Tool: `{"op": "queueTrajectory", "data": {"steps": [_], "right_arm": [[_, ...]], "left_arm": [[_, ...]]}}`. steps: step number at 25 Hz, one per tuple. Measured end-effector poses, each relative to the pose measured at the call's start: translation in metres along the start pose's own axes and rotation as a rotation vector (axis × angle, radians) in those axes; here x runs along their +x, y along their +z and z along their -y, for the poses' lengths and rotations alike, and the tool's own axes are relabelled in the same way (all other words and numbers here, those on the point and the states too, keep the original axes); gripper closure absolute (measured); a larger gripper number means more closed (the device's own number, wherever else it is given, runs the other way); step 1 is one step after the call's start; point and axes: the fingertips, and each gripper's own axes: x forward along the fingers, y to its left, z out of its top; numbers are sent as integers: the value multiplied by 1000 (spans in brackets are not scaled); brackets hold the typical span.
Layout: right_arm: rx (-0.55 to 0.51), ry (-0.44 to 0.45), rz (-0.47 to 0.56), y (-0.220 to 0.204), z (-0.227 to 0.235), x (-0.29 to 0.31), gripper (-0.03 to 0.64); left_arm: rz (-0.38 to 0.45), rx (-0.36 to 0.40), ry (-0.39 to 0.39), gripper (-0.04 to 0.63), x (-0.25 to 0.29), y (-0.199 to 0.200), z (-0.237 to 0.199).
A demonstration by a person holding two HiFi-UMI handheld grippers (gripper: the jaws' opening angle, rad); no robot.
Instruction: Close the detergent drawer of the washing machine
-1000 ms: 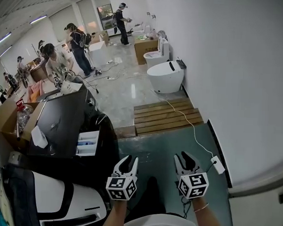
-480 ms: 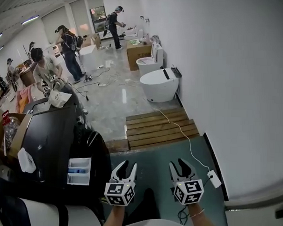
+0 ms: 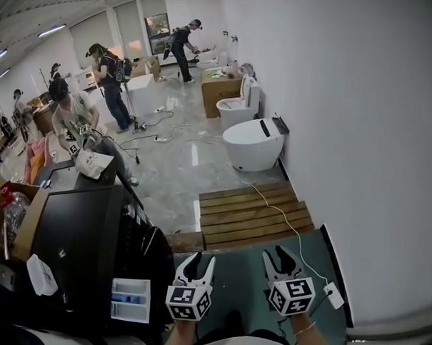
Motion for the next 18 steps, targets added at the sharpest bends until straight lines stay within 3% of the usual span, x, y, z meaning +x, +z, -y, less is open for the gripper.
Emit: {"op": "queueTrajectory", "data": {"steps": [4,10,18], "right_arm": [[-9,26,-15,4,-7,31,479],[-18,135,-37,11,-26,81,480],[-72,388,-98,12,-74,152,480]], "left_arm": [[15,-4,33,462,10,6,-22],[24,-30,139,462,14,9,-57],[55,-75,372,462,3,11,-101]]}}
